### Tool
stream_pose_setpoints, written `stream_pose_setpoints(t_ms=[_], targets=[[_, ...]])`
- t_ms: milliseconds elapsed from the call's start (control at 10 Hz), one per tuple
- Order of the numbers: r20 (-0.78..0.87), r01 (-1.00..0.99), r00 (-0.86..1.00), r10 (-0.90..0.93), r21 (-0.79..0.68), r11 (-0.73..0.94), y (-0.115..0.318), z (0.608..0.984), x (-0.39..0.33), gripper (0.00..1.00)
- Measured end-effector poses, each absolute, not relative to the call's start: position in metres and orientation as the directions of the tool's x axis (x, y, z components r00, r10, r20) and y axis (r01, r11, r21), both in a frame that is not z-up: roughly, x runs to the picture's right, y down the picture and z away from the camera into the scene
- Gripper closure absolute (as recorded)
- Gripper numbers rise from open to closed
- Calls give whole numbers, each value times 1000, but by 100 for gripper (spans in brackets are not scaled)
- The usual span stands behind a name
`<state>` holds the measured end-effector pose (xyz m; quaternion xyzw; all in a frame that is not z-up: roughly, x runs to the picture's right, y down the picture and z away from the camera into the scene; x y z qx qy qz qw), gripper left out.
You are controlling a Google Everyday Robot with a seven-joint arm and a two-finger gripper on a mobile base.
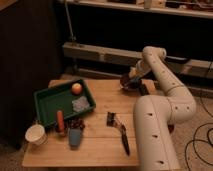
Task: Wipe purple bowl with sponge
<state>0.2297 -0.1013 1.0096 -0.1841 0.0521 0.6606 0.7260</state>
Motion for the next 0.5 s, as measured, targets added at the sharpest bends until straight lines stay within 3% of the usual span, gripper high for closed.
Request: stream_pose_setpoints(t_ms=[500], targets=[[-331,-959,148,932,-280,53,-88,1013,204,100]])
